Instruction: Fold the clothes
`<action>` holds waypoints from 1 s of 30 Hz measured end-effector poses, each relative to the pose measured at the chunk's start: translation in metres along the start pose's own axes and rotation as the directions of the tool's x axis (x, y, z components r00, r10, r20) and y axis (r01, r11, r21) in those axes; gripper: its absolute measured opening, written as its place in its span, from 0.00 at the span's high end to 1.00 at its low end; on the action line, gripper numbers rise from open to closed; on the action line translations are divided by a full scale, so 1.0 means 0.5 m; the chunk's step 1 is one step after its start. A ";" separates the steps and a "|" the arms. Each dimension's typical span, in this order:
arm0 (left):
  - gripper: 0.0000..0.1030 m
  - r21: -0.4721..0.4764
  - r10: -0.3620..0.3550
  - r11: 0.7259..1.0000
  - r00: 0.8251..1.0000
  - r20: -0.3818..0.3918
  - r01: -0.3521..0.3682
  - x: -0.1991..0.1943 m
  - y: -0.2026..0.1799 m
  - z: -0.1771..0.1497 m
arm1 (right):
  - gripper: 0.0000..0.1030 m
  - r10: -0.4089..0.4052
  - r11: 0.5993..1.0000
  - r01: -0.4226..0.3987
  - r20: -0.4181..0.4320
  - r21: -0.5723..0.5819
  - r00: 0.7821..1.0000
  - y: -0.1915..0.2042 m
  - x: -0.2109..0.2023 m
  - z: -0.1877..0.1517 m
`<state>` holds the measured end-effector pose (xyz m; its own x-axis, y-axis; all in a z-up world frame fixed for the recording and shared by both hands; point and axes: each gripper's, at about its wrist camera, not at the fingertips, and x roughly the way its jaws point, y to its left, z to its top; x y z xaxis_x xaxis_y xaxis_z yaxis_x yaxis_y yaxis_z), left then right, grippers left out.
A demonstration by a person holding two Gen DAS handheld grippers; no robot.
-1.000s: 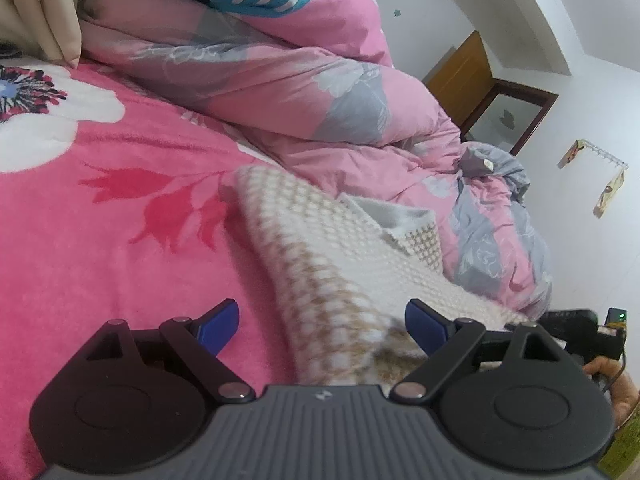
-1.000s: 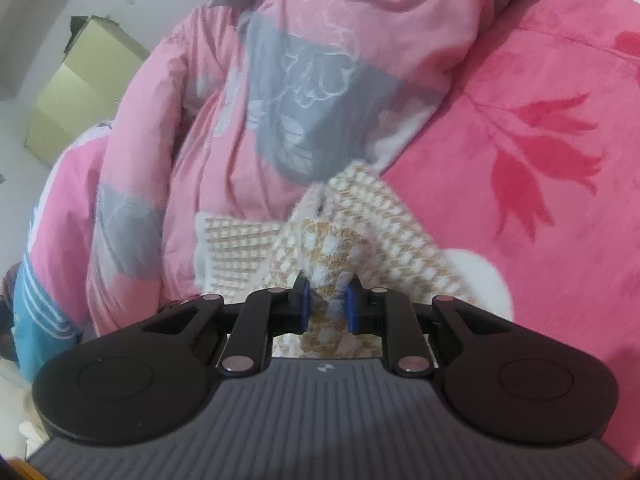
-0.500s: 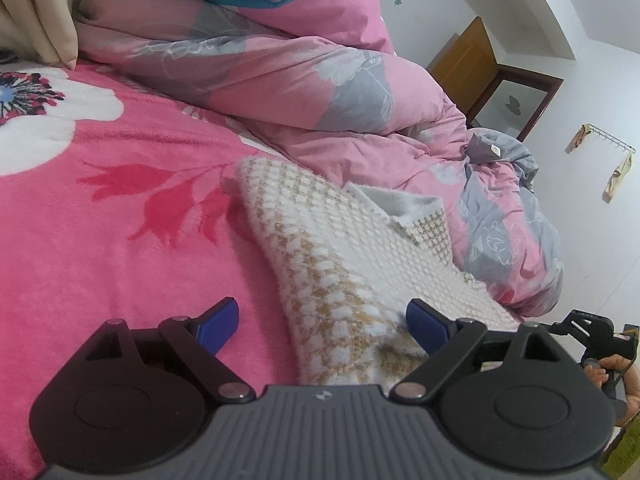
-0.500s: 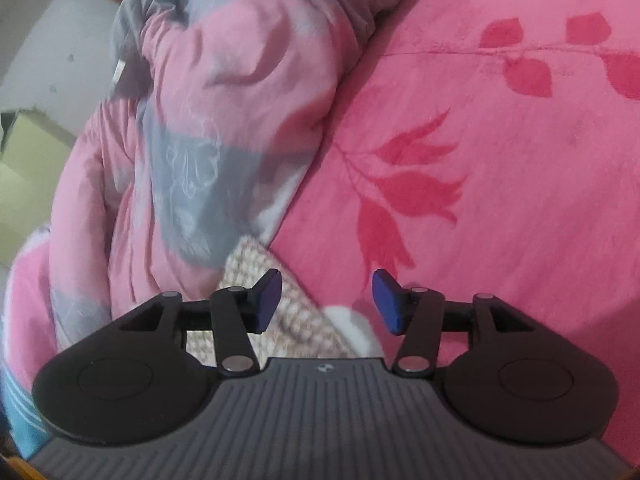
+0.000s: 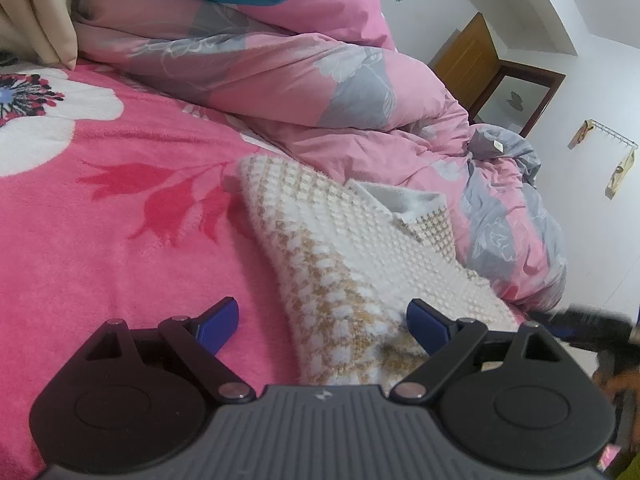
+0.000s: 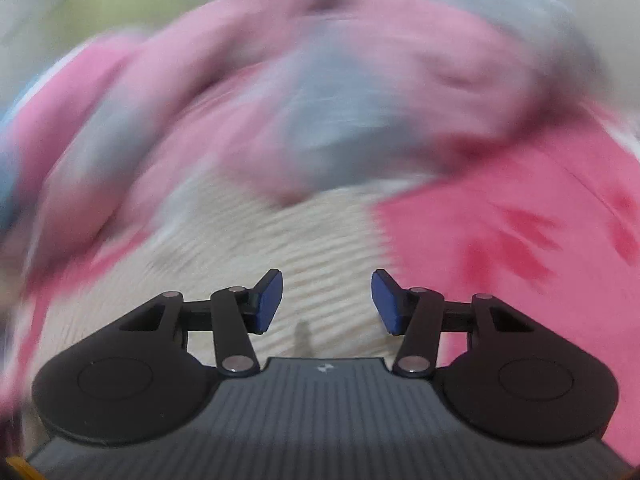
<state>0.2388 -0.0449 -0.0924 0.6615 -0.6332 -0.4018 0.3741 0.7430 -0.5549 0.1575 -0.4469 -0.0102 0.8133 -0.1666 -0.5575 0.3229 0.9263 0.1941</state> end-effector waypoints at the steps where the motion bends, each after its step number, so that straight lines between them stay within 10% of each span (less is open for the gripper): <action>1: 0.11 0.002 0.003 1.000 1.000 -0.003 -0.003 0.000 -0.001 0.000 | 0.54 0.016 0.996 -0.019 -0.038 -0.085 0.999 0.029 0.014 -0.019; 7: 0.16 0.047 0.058 0.997 0.997 -0.046 -0.056 -0.018 -0.019 0.014 | 0.59 -0.027 0.981 -0.006 -0.167 -0.196 0.986 0.071 0.058 -0.057; 11: 0.17 0.186 0.122 0.973 0.988 0.092 -0.138 -0.068 -0.070 0.034 | 0.66 0.064 0.962 -0.094 -0.121 -0.256 0.991 0.147 0.012 -0.007; 18: 0.66 0.464 0.104 0.879 0.994 0.039 -0.110 -0.010 -0.145 0.013 | 0.69 0.145 0.952 -0.172 -0.121 -0.252 0.982 0.156 0.044 -0.055; 21: 0.66 0.557 0.159 0.820 0.987 0.002 -0.133 0.014 -0.151 -0.014 | 0.70 0.177 0.967 -0.193 -0.106 -0.169 0.979 0.111 0.068 -0.091; 30: 0.66 0.560 0.109 0.826 0.993 -0.034 -0.071 0.015 -0.167 0.060 | 0.72 0.153 0.975 -0.151 0.000 -0.162 0.988 0.068 0.037 -0.059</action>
<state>0.2319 -0.1052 -0.0274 0.6757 -0.5555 -0.4846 0.6256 0.7799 -0.0217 0.1691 -0.4085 -0.0376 0.8533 -0.0231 -0.5209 0.1140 0.9831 0.1431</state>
